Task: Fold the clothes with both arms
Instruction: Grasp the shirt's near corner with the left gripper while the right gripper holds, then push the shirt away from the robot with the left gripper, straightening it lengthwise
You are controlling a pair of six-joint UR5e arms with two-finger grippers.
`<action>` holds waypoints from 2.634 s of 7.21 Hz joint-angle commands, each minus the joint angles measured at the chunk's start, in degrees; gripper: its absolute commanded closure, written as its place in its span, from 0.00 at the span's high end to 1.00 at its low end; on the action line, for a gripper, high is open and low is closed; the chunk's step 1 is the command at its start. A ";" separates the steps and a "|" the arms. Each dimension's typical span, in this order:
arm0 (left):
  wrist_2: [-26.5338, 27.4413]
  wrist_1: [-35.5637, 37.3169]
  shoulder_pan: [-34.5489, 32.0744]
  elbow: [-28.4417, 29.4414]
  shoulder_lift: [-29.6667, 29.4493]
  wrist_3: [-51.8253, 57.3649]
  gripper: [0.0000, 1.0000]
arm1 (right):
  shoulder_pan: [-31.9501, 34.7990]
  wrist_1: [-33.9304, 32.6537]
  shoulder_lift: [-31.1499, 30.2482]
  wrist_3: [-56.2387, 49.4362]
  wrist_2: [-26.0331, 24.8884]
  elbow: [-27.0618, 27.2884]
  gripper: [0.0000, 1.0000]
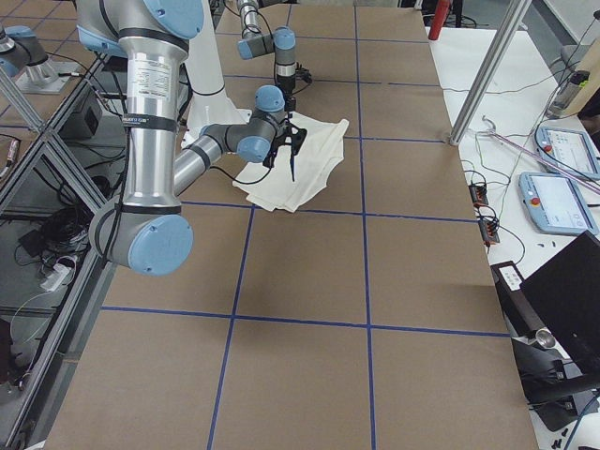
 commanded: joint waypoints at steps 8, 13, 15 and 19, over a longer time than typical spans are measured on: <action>0.70 1.20 -9.61 2.12 -0.80 10.25 0.00 | 0.36 0.04 -0.04 0.01 0.00 -0.05 1.00; 1.75 -5.11 -20.80 24.34 -14.24 23.69 0.00 | 1.41 0.04 0.05 -0.08 -0.35 -1.19 1.00; 4.04 -19.20 -20.81 40.73 -21.61 25.39 0.00 | 1.41 0.04 0.14 -0.08 -0.70 -1.54 1.00; 6.68 -26.03 -21.42 45.38 -22.52 27.50 0.00 | 1.50 0.04 1.28 0.27 -1.05 -2.16 1.00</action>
